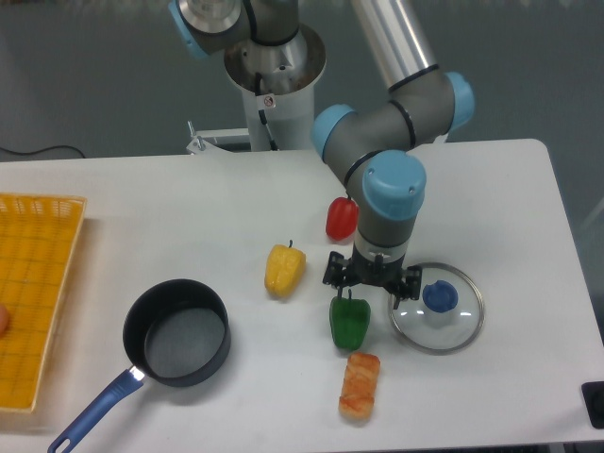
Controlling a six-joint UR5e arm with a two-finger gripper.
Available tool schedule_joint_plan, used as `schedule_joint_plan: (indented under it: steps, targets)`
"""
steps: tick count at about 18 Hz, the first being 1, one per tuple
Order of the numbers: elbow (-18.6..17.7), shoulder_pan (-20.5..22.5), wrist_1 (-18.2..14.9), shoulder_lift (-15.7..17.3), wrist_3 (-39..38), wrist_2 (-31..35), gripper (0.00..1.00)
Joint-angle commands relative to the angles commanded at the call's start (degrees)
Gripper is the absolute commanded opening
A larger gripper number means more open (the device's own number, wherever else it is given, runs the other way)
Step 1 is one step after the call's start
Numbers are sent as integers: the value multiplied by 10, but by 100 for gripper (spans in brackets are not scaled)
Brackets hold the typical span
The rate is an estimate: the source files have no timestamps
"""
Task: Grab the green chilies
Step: 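Move the gripper over the green bell pepper and lower it, then close the gripper around the green bell pepper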
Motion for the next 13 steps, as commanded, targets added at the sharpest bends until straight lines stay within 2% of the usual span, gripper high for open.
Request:
schedule_joint_plan:
  steps: [4, 13]
  targets:
    - [0, 0, 15, -6, -1, -1, 100]
    - [1, -8, 17, -24, -4, 4, 100]
